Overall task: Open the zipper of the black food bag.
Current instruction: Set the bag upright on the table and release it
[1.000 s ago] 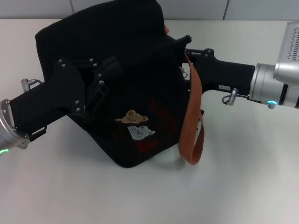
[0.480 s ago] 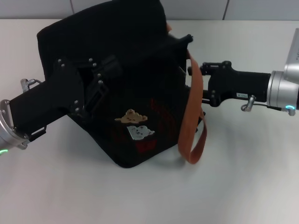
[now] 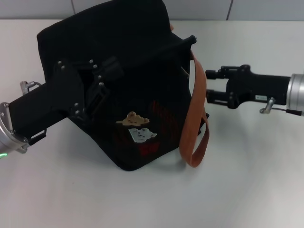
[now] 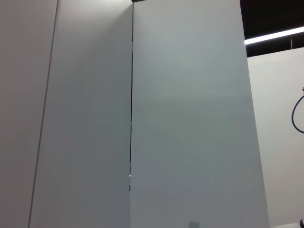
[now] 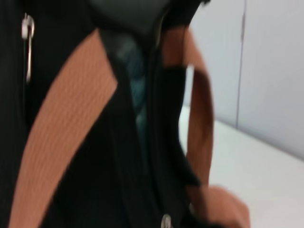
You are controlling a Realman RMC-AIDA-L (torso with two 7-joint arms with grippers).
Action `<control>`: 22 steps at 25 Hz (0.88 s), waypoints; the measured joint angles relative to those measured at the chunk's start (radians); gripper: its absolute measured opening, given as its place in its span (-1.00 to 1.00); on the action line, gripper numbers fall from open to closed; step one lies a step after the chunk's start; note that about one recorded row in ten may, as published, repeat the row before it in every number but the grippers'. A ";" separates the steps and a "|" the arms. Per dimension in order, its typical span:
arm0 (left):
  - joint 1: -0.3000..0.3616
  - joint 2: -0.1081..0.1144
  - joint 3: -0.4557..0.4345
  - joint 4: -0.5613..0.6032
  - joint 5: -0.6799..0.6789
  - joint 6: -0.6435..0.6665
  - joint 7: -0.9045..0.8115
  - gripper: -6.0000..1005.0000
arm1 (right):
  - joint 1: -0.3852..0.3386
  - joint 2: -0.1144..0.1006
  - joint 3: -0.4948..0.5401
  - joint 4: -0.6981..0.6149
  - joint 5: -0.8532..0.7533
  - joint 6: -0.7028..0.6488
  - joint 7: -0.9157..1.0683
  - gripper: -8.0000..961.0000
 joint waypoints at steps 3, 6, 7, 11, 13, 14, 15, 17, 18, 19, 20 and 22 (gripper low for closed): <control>0.021 0.002 -0.006 0.000 -0.004 -0.013 -0.006 -0.94 | -0.035 -0.005 0.000 -0.019 0.096 -0.078 0.001 0.27; 0.065 0.006 -0.023 -0.001 -0.008 -0.027 -0.007 -0.94 | -0.085 -0.019 0.000 -0.028 0.209 -0.149 0.000 0.27; 0.089 0.009 -0.040 -0.001 -0.007 -0.029 -0.008 -0.94 | -0.099 -0.022 0.000 -0.029 0.240 -0.165 0.000 0.27; 0.191 0.018 -0.126 0.005 -0.006 -0.048 -0.008 -0.94 | -0.146 -0.032 -0.002 -0.033 0.333 -0.223 -0.005 0.27; 0.236 0.023 -0.153 0.004 -0.006 -0.075 -0.008 -0.94 | -0.157 -0.034 -0.002 -0.033 0.346 -0.241 -0.006 0.27; 0.255 0.026 -0.160 0.002 -0.006 -0.099 -0.008 -0.94 | -0.161 -0.035 -0.002 -0.033 0.349 -0.250 -0.007 0.27; 0.269 0.027 -0.163 0.000 -0.005 -0.127 -0.008 -0.94 | -0.163 -0.035 -0.002 -0.033 0.351 -0.257 -0.008 0.27; 0.285 0.025 -0.163 -0.004 0.000 -0.190 -0.010 -0.94 | -0.168 -0.033 -0.002 -0.034 0.353 -0.269 -0.012 0.27; 0.288 0.022 -0.160 -0.006 0.002 -0.229 -0.016 -0.94 | -0.170 -0.031 -0.003 -0.034 0.354 -0.273 -0.015 0.27; 0.286 0.012 -0.155 -0.012 0.005 -0.298 -0.039 -0.94 | -0.175 -0.027 -0.001 -0.034 0.356 -0.280 -0.022 0.27; 0.286 0.012 -0.155 -0.012 0.005 -0.298 -0.039 -0.94 | -0.175 -0.027 -0.001 -0.034 0.356 -0.280 -0.022 0.27; 0.256 0.003 -0.149 -0.052 0.004 -0.347 -0.047 -0.94 | -0.183 -0.025 0.005 -0.029 0.360 -0.289 -0.029 0.27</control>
